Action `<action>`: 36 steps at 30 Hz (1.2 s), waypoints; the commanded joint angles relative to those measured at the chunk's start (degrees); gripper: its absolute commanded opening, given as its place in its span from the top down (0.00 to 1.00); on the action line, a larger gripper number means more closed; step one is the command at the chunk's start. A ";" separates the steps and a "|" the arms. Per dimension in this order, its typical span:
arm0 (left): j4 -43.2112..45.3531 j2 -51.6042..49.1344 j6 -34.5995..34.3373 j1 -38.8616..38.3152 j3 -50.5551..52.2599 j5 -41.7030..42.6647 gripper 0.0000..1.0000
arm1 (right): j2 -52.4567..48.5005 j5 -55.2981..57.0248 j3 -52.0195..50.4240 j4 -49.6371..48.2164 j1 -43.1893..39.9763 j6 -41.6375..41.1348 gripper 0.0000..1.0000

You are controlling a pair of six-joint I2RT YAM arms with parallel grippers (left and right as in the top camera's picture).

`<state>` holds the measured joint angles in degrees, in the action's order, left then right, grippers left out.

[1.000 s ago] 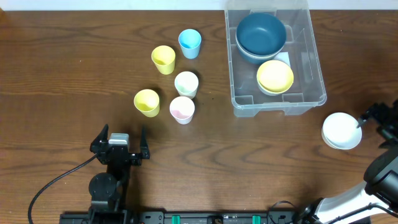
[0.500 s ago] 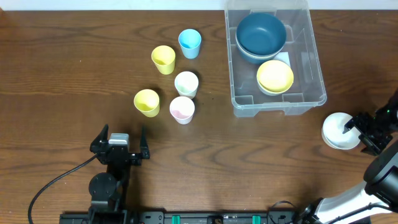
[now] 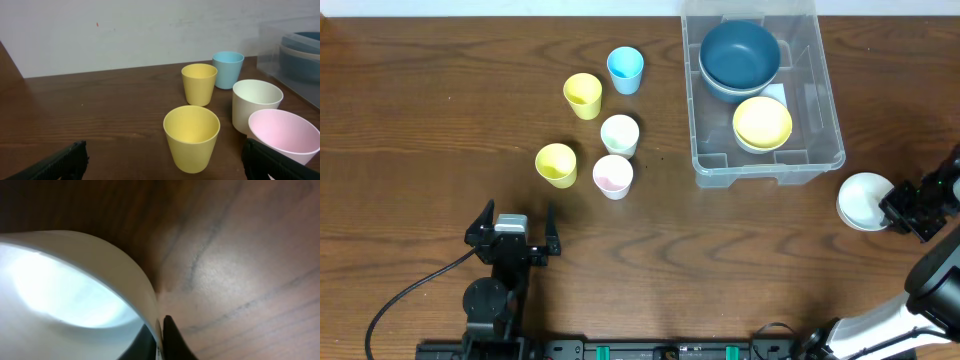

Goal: Pack container
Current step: 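Move the right gripper to the white bowl and grasp its rim, then carry the white bowl into the container onto the yellow bowl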

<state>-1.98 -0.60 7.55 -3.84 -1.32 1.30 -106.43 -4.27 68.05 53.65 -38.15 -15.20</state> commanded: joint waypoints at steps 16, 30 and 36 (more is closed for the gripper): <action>-2.08 0.24 0.57 0.28 1.09 -0.72 0.02 | 0.90 -20.11 47.08 23.15 -2.01 2.25 0.99; -2.08 0.24 0.59 0.28 1.09 -0.72 0.02 | -2.93 -1.05 55.91 25.99 30.75 -2.47 0.99; -2.08 0.24 0.59 0.28 1.09 -0.72 0.02 | -7.15 -3.17 49.09 23.21 32.59 -1.64 0.99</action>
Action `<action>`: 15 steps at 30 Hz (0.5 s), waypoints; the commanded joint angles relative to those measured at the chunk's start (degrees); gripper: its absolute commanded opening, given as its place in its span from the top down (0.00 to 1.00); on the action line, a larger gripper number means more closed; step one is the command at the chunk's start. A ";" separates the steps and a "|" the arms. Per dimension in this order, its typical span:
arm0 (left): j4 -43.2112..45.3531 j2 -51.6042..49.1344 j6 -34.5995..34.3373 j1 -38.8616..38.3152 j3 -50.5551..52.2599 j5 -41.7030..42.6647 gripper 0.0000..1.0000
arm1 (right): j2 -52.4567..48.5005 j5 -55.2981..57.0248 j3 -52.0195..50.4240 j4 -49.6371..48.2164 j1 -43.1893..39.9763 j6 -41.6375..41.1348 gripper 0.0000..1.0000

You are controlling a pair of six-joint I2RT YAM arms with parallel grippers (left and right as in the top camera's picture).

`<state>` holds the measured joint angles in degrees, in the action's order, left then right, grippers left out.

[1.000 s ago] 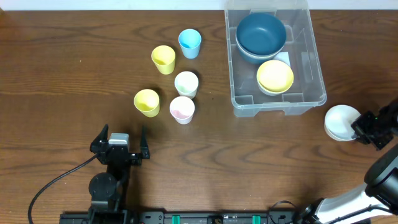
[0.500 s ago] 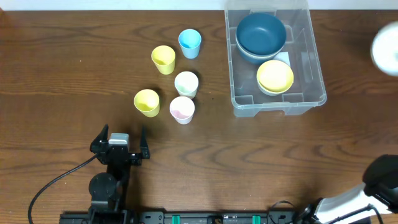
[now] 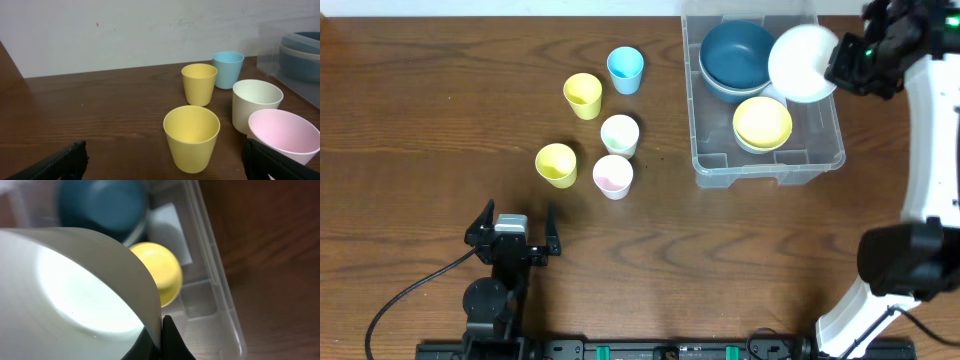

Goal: Pack container
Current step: 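Carry the white bowl into the container onto the yellow bowl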

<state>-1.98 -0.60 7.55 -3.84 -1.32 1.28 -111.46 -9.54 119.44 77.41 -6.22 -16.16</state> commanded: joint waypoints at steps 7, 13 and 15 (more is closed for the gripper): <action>-2.08 0.24 0.59 0.28 1.09 -0.70 0.02 | -4.92 0.02 -10.21 -5.40 2.12 1.44 0.99; -2.08 0.24 0.59 0.28 1.09 -0.70 0.02 | -4.92 -2.08 -17.86 -11.26 2.10 1.46 0.98; -2.08 0.24 0.59 0.28 1.09 -0.70 0.02 | -4.92 -2.14 -20.06 -13.62 2.10 1.46 0.97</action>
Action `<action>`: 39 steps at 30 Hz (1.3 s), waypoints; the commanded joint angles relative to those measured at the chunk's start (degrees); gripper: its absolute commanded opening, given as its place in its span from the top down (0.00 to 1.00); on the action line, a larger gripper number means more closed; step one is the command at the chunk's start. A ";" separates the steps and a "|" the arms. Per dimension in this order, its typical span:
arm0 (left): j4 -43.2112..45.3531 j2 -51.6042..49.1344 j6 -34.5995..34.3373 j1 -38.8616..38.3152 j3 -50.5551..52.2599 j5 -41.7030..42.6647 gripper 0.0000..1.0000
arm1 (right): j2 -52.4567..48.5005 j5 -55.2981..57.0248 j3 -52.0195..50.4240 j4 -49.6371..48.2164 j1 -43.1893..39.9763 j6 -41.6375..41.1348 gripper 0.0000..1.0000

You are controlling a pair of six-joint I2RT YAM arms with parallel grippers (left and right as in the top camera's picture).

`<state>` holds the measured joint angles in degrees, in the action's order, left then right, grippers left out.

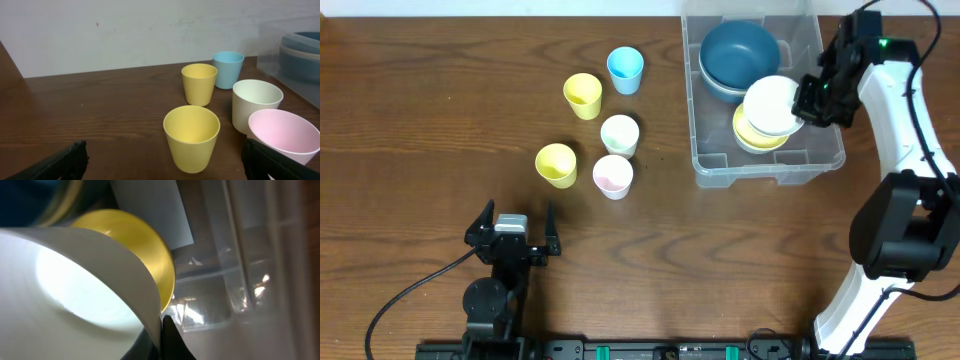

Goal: Pack container
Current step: 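Carry the white bowl into the container onto the yellow bowl, then reach the left gripper to the front yellow cup and grasp it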

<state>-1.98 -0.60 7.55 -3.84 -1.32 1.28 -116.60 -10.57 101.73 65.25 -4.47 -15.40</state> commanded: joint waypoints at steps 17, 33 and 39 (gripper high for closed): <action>-2.08 0.24 0.59 0.28 1.09 -0.70 0.02 | 0.68 -4.70 -1.46 -5.68 -0.09 2.67 0.40; -2.08 0.24 0.59 0.28 1.09 -0.70 0.02 | 2.45 6.49 38.07 12.74 -17.79 -1.53 0.01; -2.08 0.24 0.59 0.28 1.09 -0.70 0.02 | 1.88 7.58 25.59 12.90 -25.22 -1.29 0.01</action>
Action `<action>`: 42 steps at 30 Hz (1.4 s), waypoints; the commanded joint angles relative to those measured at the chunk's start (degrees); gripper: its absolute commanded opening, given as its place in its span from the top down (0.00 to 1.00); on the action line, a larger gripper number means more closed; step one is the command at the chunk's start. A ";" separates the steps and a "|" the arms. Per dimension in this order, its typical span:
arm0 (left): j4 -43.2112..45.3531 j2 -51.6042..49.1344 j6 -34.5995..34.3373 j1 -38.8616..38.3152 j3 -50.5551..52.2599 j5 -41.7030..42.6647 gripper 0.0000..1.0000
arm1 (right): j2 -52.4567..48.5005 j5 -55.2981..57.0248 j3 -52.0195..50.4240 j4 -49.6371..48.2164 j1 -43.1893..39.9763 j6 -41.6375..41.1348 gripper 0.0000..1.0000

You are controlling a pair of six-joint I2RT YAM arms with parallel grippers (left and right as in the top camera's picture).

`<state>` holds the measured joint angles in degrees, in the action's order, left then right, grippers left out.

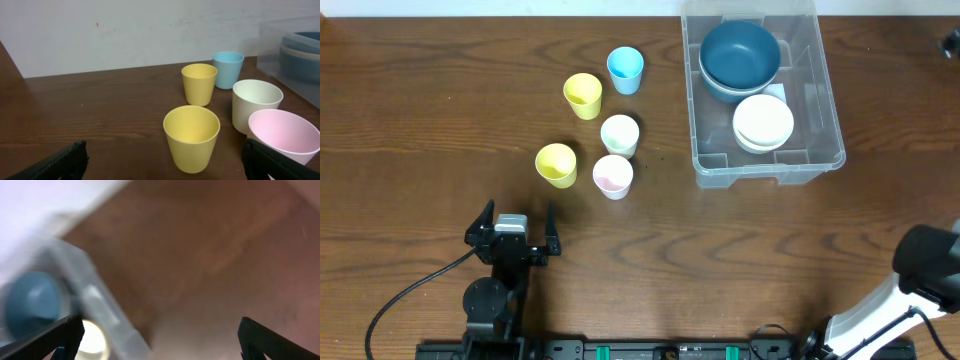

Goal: Pack container
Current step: 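Reach the left gripper to the front yellow cup and grasp it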

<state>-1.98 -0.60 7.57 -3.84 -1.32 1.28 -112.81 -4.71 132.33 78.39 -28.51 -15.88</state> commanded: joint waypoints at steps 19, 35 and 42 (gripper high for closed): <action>1.27 -8.04 -0.74 0.31 -9.94 6.16 0.02 | -1.90 -0.22 -19.58 -8.76 -4.48 -0.81 0.01; -37.09 -73.35 -7.89 3.50 -59.49 8.72 0.02 | -1.90 -0.22 -19.58 -8.76 -4.48 -0.81 0.01; -36.92 -84.06 -8.98 7.04 -59.93 8.72 0.02 | -1.90 -0.22 -19.58 -8.76 -4.48 -0.81 0.01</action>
<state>-39.03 -83.44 0.99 2.26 -59.92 11.33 -115.46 -4.69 112.73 69.56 -32.84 -16.12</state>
